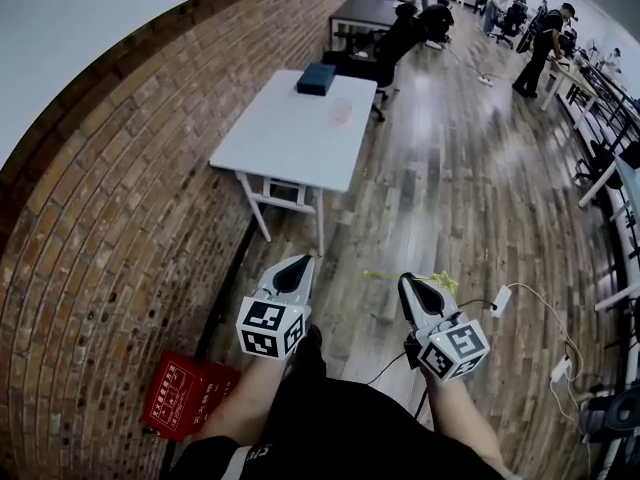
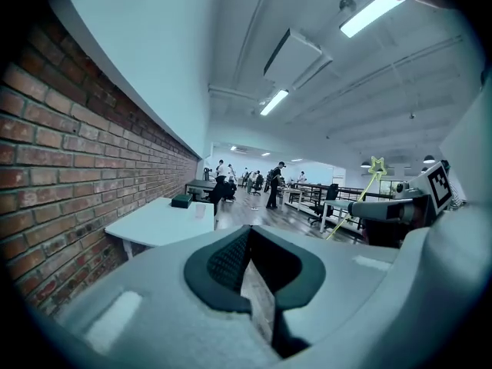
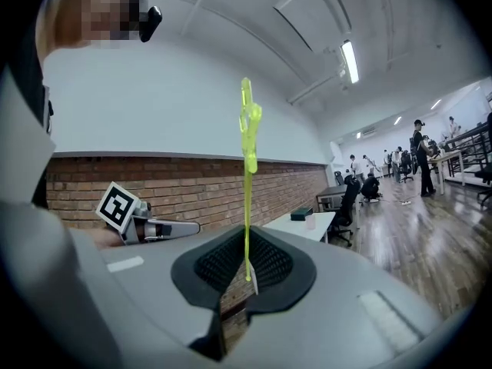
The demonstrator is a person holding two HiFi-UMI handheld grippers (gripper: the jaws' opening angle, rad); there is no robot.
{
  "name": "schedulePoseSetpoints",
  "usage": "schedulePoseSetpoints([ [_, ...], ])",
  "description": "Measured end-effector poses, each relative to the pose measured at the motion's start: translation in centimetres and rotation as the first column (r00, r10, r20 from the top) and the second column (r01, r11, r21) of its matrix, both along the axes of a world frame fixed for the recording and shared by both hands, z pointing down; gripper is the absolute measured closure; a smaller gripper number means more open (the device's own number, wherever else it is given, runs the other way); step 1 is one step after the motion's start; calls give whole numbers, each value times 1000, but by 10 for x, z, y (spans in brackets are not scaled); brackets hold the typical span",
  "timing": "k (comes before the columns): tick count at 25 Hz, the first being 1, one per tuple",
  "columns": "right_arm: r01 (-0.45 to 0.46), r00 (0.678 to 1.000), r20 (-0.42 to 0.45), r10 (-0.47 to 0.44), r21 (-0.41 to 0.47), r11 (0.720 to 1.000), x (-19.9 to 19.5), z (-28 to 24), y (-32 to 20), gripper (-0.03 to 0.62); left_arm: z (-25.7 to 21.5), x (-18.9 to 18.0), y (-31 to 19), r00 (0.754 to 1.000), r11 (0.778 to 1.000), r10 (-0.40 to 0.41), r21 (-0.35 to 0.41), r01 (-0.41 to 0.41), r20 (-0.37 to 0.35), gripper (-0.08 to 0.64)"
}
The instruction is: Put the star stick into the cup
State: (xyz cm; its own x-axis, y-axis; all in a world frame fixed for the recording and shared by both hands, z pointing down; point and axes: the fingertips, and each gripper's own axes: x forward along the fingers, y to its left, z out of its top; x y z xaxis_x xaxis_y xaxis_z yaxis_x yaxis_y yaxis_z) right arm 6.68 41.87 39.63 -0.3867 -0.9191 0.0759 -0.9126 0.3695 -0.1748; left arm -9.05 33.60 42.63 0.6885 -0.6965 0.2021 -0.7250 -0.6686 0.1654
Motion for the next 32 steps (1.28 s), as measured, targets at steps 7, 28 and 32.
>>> schedulePoseSetpoints([
  [7, -46, 999, -2, 46, -17, 999, 6, 0, -90, 575, 3, 4, -96, 1000, 999, 31, 8, -31, -3, 554],
  [28, -19, 999, 31, 23, -120, 993, -51, 30, -262, 575, 18, -36, -271, 998, 998, 60, -27, -61, -17, 554],
  [32, -18, 998, 59, 26, -140, 990, -38, 46, -286, 575, 28, -29, -291, 998, 997, 58, -43, -58, -7, 554],
])
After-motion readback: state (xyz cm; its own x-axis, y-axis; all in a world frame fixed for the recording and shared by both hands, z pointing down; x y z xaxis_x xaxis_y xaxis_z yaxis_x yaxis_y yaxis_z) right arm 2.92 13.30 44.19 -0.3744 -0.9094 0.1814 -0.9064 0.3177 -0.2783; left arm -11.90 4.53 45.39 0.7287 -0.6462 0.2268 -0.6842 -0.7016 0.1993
